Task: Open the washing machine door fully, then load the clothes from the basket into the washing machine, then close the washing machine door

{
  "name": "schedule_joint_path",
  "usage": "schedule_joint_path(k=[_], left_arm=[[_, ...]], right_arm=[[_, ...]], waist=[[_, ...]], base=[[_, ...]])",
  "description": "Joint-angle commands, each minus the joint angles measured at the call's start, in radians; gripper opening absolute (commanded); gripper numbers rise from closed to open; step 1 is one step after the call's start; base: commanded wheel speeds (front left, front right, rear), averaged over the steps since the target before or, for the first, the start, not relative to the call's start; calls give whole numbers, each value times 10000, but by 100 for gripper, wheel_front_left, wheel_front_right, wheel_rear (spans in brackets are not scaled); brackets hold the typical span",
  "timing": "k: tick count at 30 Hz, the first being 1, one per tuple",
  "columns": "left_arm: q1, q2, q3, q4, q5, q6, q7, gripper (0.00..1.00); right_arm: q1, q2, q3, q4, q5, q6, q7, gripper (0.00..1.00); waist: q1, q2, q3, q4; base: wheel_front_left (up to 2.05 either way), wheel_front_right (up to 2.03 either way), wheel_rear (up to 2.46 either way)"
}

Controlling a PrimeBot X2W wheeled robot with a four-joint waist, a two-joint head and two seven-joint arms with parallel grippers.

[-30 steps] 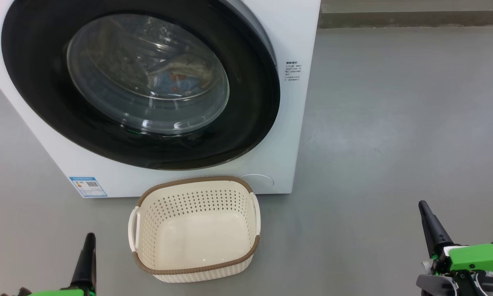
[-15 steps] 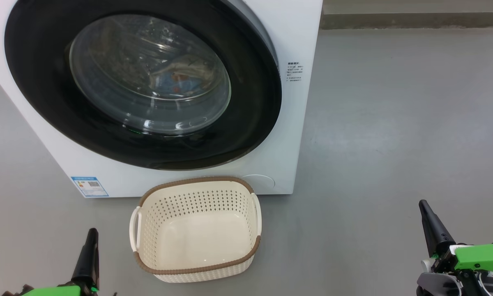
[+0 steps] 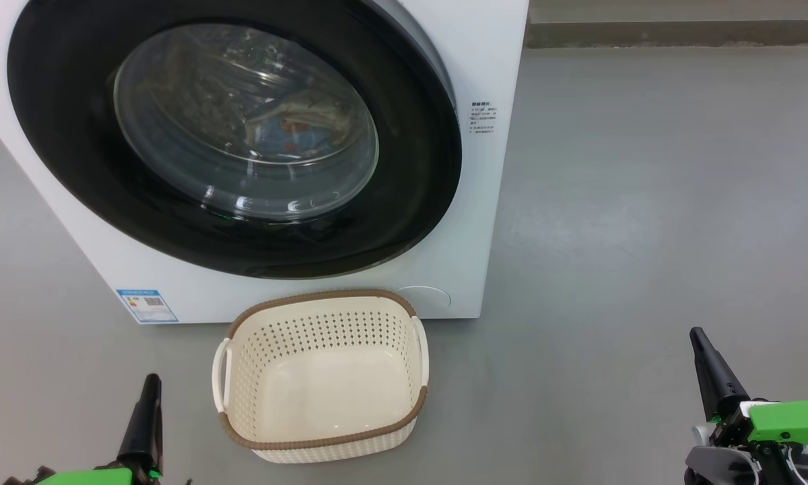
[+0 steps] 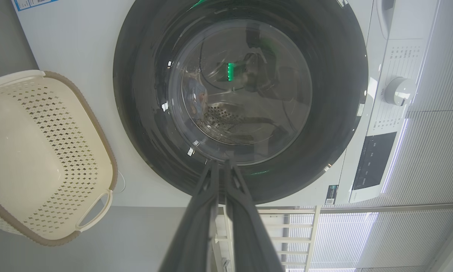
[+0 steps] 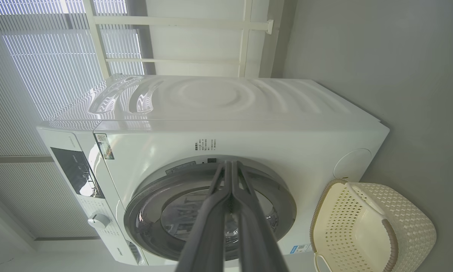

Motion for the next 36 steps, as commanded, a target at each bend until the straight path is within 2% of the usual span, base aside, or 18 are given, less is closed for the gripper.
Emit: schedule_joint_path(k=[1,36], left_arm=[[-430,87,263,-166,-82,6,65,0],[-430,87,261,-166,-83,6,64,0]], right_arm=[[-513,-50,204,-282,9,19,75,0],[-518,-16,156,-280,-31,19,113,0]], waist=[[0,0,0,0],[0,0,0,0]], base=[[0,0,0],[0,0,0]])
